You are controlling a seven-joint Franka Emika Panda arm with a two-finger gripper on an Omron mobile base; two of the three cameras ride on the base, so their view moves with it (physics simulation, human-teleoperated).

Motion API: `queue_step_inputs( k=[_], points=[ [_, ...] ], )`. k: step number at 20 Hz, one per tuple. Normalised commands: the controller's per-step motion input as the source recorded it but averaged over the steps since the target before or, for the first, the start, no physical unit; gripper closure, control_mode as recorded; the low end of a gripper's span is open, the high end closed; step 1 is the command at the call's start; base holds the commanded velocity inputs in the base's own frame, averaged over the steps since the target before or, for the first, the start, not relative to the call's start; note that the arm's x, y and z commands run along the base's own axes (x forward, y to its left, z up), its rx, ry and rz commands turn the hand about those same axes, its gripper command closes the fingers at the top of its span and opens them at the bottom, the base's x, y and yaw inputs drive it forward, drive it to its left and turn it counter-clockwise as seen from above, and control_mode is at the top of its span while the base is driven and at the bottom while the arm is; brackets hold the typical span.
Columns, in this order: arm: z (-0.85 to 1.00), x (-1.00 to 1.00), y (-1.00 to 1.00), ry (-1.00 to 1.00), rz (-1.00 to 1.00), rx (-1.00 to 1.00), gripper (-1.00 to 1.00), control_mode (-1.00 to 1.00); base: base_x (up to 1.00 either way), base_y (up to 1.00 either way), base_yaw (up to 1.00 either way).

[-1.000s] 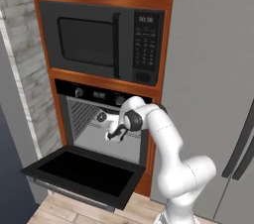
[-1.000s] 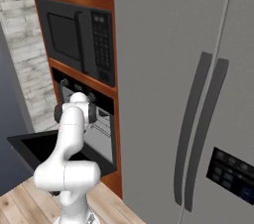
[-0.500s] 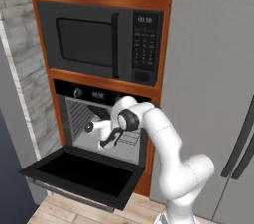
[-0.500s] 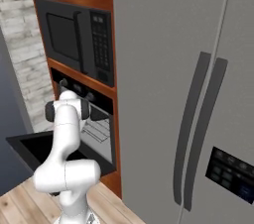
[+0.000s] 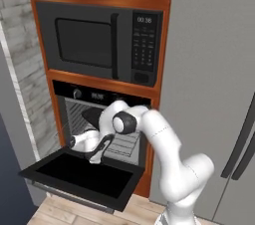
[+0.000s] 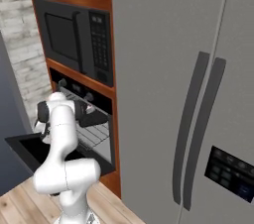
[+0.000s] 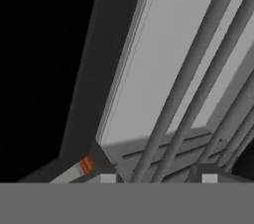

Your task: Take the baked cake out of the oven and place it on the plate for cooling. Then close the oven door.

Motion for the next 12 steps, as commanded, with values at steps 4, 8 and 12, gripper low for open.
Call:
queue_step_inputs(
  k=[4, 8, 12],
  points=[
    [-0.56, -1.00, 1.00, 0.11, 0.08, -0.12, 1.00, -1.00, 0.00, 0.00, 0.00],
    [-0.57, -1.00, 1.00, 0.11, 0.10, -0.11, 1.00, -1.00, 0.00, 0.00, 0.00],
    [-0.59, -1.00, 1.00, 0.13, 0.10, -0.10, 1.00, -1.00, 0.00, 0.00, 0.00]
  ],
)
